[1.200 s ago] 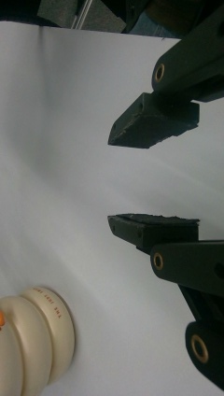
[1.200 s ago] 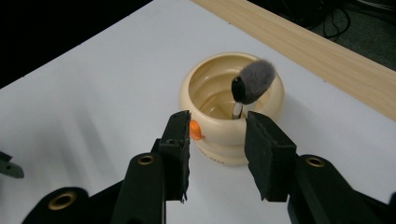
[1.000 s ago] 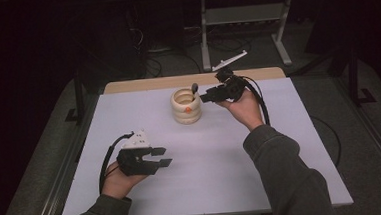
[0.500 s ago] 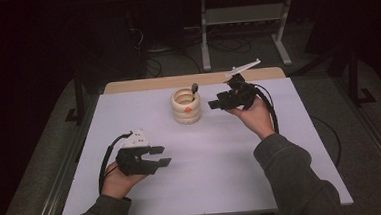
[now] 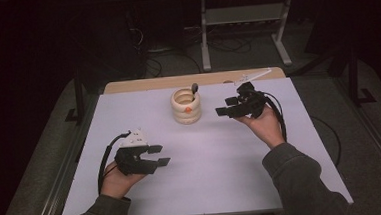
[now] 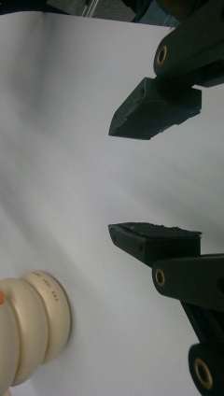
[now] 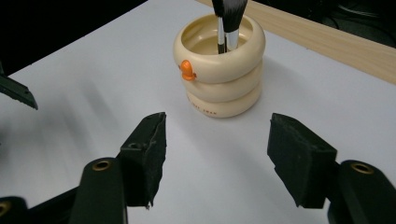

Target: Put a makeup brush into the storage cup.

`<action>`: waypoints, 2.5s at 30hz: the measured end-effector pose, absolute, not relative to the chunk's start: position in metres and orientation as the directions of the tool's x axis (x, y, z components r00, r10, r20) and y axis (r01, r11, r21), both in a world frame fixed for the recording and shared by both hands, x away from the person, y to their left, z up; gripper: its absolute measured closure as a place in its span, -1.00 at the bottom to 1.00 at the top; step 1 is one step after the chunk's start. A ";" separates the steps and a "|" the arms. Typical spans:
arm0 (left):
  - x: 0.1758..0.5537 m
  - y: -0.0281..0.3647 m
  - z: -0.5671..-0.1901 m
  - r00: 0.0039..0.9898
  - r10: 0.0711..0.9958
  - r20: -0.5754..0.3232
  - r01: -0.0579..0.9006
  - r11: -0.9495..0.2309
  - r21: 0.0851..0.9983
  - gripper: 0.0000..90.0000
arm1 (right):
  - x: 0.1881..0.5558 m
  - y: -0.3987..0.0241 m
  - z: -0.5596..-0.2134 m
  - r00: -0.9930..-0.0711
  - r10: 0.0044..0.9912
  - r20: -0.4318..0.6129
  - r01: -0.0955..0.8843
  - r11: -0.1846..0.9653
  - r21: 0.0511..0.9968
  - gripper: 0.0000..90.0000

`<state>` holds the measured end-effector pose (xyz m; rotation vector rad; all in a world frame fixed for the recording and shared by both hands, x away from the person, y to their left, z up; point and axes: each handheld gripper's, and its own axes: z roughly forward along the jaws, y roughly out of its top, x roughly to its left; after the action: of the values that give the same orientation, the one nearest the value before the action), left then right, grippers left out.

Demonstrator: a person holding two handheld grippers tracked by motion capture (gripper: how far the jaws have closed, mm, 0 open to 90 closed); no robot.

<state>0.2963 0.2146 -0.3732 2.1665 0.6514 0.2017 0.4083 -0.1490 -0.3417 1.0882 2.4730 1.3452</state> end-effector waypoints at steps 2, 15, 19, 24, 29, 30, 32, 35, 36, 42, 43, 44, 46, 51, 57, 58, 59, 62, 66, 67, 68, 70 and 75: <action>0.296 0.215 -0.374 0.850 0.520 -0.082 0.384 -0.506 0.772 -0.02 | 0.406 -0.151 -0.344 -0.736 0.642 0.217 0.530 0.345 0.775 -0.22; 0.298 0.217 -0.376 0.835 0.543 -0.093 0.402 -0.485 0.776 -0.13 | 0.391 -0.159 -0.353 -0.739 0.639 0.213 0.515 0.332 0.790 -0.32; 0.297 0.217 -0.376 0.833 0.545 -0.091 0.402 -0.485 0.777 -0.14 | 0.386 -0.161 -0.355 -0.734 0.642 0.220 0.522 0.327 0.787 -0.34; 0.298 0.217 -0.377 0.831 0.549 -0.088 0.403 -0.485 0.776 -0.16 | 0.382 -0.166 -0.359 -0.736 0.639 0.224 0.523 0.325 0.788 -0.38; 0.298 0.217 -0.377 0.830 0.551 -0.090 0.408 -0.490 0.770 -0.20 | 0.377 -0.170 -0.363 -0.737 0.637 0.226 0.521 0.322 0.790 -0.40; 0.298 0.217 -0.377 0.828 0.553 -0.093 0.412 -0.487 0.771 -0.20 | 0.376 -0.171 -0.364 -0.738 0.636 0.225 0.519 0.322 0.792 -0.40; 0.298 0.217 -0.377 0.827 0.554 -0.093 0.412 -0.486 0.771 -0.21 | 0.373 -0.173 -0.365 -0.734 0.638 0.232 0.525 0.316 0.790 -0.42; 0.298 0.217 -0.378 0.828 0.554 -0.087 0.409 -0.490 0.770 -0.22 | 0.370 -0.177 -0.365 -0.738 0.635 0.229 0.517 0.313 0.797 -0.43; 0.298 0.217 -0.378 0.828 0.554 -0.088 0.410 -0.490 0.770 -0.22 | 0.369 -0.178 -0.365 -0.734 0.639 0.232 0.522 0.310 0.795 -0.43; 0.298 0.216 -0.378 0.827 0.556 -0.088 0.409 -0.488 0.771 -0.25 | 0.361 -0.181 -0.367 -0.740 0.632 0.230 0.507 0.299 0.809 -0.43; 0.298 0.216 -0.378 0.827 0.555 -0.086 0.408 -0.489 0.771 -0.25 | 0.360 -0.182 -0.368 -0.744 0.628 0.227 0.503 0.304 0.809 -0.43; 0.298 0.217 -0.378 0.826 0.557 -0.087 0.410 -0.488 0.771 -0.25 | 0.358 -0.182 -0.368 -0.740 0.627 0.242 0.516 0.300 0.802 -0.44; 0.297 0.217 -0.378 0.821 0.564 -0.093 0.415 -0.478 0.774 -0.26 | 0.355 -0.182 -0.369 -0.746 0.623 0.235 0.503 0.296 0.812 -0.43; 0.295 0.218 -0.377 0.818 0.570 -0.084 0.408 -0.469 0.783 -0.30 | 0.345 -0.187 -0.372 -0.747 0.622 0.235 0.496 0.286 0.820 -0.44; 0.293 0.220 -0.380 0.808 0.584 -0.078 0.416 -0.471 0.778 -0.36 | 0.337 -0.196 -0.377 -0.736 0.635 0.235 0.496 0.269 0.825 -0.47; 0.292 0.220 -0.380 0.804 0.590 -0.074 0.418 -0.472 0.776 -0.36 | 0.335 -0.197 -0.378 -0.734 0.638 0.235 0.497 0.267 0.826 -0.48; 0.292 0.220 -0.379 0.805 0.589 -0.068 0.414 -0.476 0.776 -0.37 | 0.333 -0.198 -0.379 -0.731 0.641 0.235 0.502 0.272 0.821 -0.49; 0.291 0.223 -0.378 0.799 0.597 -0.064 0.415 -0.472 0.778 -0.38 | 0.330 -0.200 -0.381 -0.730 0.644 0.230 0.498 0.270 0.824 -0.49; 0.290 0.227 -0.376 0.797 0.602 -0.052 0.410 -0.474 0.779 -0.43 | 0.324 -0.203 -0.387 -0.725 0.650 0.228 0.507 0.280 0.815 -0.51; 0.290 0.228 -0.376 0.793 0.607 -0.058 0.415 -0.469 0.779 -0.44 | 0.323 -0.204 -0.388 -0.724 0.652 0.225 0.505 0.280 0.817 -0.51; 0.290 0.229 -0.377 0.793 0.607 -0.052 0.412 -0.472 0.779 -0.44 | 0.322 -0.205 -0.388 -0.723 0.653 0.226 0.505 0.278 0.817 -0.51; 0.289 0.230 -0.378 0.788 0.613 -0.054 0.418 -0.468 0.778 -0.45 | 0.320 -0.207 -0.390 -0.719 0.656 0.228 0.507 0.273 0.817 -0.53; 0.288 0.234 -0.379 0.779 0.625 -0.056 0.423 -0.457 0.783 -0.48 | 0.316 -0.210 -0.395 -0.713 0.665 0.223 0.514 0.279 0.811 -0.59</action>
<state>0.2877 0.2337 -0.3789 2.1190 0.7771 0.3023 0.3165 -0.2098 -0.3952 1.1080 2.3798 1.4143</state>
